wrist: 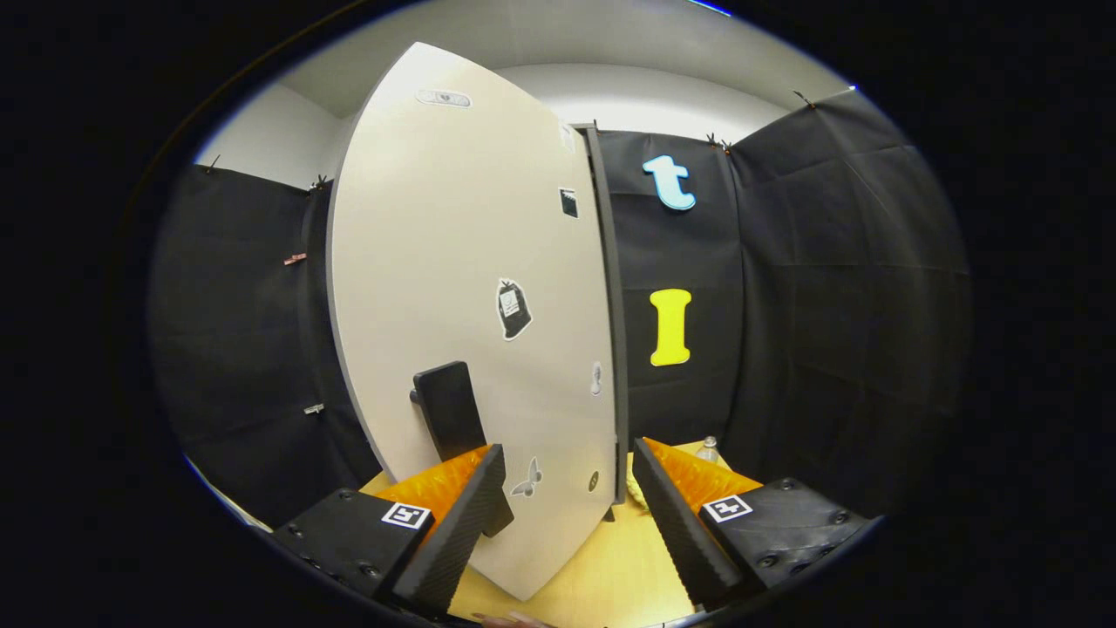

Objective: Open the shoe cabinet door, grab the shoes and put them into the shoe cabinet, then close the shoe cabinet door.

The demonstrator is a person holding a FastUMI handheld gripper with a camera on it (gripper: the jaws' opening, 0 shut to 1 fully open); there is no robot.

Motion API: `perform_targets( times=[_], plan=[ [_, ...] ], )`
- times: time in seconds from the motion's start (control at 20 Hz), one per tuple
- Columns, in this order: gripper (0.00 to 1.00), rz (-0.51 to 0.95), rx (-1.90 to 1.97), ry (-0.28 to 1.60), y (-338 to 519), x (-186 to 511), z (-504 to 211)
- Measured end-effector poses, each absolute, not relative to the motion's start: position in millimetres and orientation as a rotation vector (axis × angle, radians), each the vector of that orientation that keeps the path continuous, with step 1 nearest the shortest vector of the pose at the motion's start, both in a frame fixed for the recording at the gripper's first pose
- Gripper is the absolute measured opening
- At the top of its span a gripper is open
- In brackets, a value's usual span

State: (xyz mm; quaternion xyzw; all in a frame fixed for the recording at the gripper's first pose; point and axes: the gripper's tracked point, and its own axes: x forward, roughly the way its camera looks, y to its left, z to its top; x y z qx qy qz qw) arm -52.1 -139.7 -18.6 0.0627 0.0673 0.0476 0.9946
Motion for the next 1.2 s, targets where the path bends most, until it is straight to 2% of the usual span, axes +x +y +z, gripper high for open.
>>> perform_targets(
  times=[0.6, 1.2],
  plan=[
    [0.97, 0.188, 0.118, 0.129, -40, -36, -22],
    [0.97, 0.203, 0.058, 0.127, -14, -39, -21]
  ],
)
